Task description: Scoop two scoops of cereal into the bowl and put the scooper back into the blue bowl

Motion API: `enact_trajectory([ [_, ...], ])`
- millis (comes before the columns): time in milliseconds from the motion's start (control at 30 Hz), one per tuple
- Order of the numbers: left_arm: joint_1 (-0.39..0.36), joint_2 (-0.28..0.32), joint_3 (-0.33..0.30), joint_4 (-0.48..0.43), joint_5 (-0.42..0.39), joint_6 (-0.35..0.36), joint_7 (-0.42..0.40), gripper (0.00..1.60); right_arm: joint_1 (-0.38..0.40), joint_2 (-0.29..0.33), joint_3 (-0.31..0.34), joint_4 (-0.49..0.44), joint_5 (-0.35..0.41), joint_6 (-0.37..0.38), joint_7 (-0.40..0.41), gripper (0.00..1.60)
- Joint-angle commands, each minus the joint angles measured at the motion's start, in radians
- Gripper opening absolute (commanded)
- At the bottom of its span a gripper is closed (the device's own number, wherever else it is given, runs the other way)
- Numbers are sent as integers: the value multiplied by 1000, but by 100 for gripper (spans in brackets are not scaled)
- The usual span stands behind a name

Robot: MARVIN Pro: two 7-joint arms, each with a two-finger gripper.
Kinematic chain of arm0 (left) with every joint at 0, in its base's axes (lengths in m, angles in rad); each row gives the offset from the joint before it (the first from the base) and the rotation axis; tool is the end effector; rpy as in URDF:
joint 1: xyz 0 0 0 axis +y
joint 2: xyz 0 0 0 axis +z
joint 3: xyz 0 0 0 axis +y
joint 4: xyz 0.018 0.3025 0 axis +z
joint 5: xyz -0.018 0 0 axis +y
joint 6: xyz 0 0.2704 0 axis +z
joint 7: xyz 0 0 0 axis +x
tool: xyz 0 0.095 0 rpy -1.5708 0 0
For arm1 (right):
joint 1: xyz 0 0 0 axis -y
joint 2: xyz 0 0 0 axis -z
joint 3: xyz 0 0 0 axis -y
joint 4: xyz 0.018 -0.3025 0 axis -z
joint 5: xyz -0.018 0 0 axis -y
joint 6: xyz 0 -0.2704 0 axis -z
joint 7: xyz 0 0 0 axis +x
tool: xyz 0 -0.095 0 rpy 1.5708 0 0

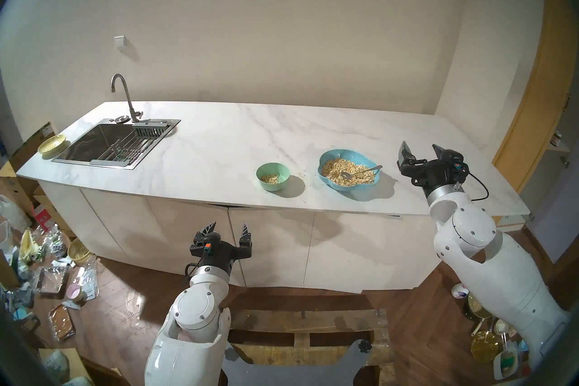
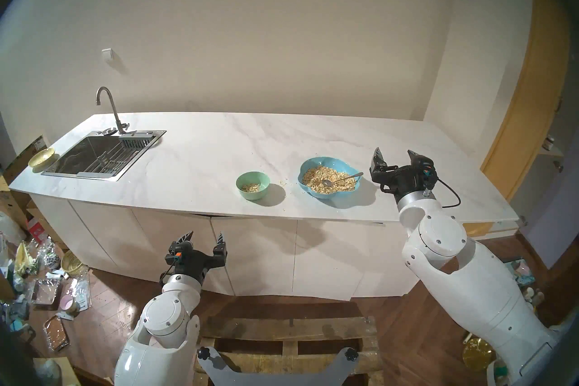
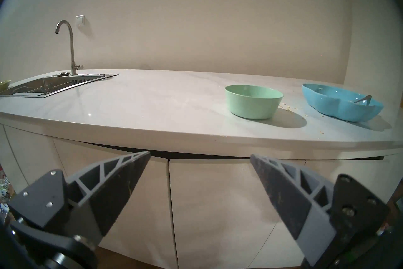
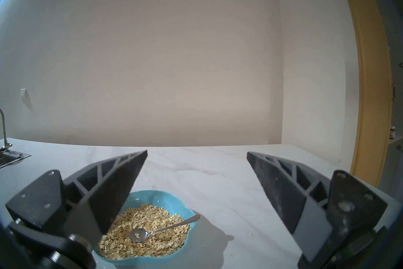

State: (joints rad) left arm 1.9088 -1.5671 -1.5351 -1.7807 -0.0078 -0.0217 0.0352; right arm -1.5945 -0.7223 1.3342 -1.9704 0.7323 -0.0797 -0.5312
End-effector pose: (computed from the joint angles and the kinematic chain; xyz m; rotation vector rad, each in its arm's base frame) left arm 0.2768 -0.0093 -0.3539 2.3306 0.0142 2.0940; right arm 0.3552 -0.1256 -0.1795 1.9849 -0.0893 2.3623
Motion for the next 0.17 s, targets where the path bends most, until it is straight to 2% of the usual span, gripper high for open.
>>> enact_trajectory([
  [0,-4,0,2,-27,-3,-5,-5,160,8,0,15,-22,-1,-19,2,160],
  [133,-4,0,2,-27,-3,-5,-5,160,8,0,15,-22,-1,-19,2,160],
])
